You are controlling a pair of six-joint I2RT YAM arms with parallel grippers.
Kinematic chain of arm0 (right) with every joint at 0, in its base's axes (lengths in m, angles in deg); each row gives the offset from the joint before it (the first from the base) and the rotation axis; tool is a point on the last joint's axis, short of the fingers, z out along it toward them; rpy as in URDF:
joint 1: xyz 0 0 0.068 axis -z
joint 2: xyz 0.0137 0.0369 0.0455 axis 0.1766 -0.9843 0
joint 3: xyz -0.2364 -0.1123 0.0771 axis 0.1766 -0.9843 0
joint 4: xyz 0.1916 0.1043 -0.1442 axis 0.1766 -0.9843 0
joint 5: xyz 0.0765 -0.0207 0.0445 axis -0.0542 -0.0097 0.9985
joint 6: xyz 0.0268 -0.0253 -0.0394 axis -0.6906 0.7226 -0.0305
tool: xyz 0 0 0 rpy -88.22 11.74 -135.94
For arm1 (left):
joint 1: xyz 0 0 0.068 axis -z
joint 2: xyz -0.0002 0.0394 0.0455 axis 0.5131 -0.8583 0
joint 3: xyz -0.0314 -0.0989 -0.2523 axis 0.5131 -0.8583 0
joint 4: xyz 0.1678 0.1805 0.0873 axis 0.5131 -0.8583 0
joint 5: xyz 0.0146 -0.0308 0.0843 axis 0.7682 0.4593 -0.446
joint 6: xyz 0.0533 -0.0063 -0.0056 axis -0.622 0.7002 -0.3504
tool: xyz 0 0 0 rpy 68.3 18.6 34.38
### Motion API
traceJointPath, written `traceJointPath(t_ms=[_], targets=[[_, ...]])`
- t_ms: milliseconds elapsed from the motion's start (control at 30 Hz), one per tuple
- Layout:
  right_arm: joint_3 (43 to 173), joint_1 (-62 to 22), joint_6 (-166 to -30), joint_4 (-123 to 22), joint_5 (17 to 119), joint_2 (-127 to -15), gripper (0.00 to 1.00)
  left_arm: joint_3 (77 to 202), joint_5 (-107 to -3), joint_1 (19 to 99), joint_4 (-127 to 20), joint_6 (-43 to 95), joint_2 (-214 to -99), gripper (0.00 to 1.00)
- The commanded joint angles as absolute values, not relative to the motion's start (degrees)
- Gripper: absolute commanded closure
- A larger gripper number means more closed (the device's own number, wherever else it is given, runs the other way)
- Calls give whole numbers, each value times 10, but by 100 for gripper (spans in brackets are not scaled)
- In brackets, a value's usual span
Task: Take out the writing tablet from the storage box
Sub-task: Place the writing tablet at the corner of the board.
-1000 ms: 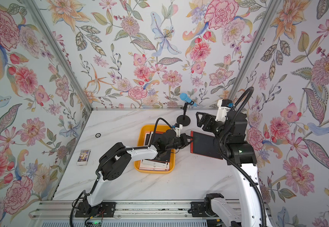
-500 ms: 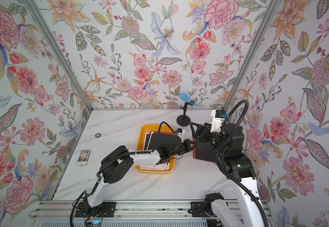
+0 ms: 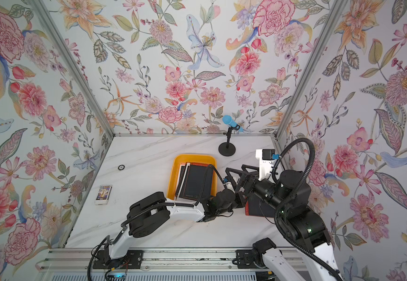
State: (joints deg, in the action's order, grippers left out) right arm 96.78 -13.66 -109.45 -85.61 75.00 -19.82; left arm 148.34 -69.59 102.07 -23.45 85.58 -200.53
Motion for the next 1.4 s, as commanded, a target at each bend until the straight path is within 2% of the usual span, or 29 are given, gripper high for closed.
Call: traceJointPath(t_ms=[0, 233, 767, 1000, 1267, 1367], targets=[[941, -156, -1136, -884, 731, -164, 10, 1453, -732, 1046, -222, 867, -2027, 100], [925, -160, -1164, -886, 721, -113, 11, 1452, -736, 1080, -226, 908, -2056, 100], [948, -155, -1168, -918, 724, -103, 11, 1520, -750, 1116, -304, 950, -2110, 100], [936, -153, -1169, -919, 720, -98, 11, 1553, -755, 1115, -355, 924, -2115, 91], [925, -153, -1167, -917, 715, -99, 11, 1523, -765, 1115, -346, 960, -2108, 87], [923, -153, -1166, -918, 710, -98, 11, 1523, -769, 1114, -350, 960, -2107, 75]])
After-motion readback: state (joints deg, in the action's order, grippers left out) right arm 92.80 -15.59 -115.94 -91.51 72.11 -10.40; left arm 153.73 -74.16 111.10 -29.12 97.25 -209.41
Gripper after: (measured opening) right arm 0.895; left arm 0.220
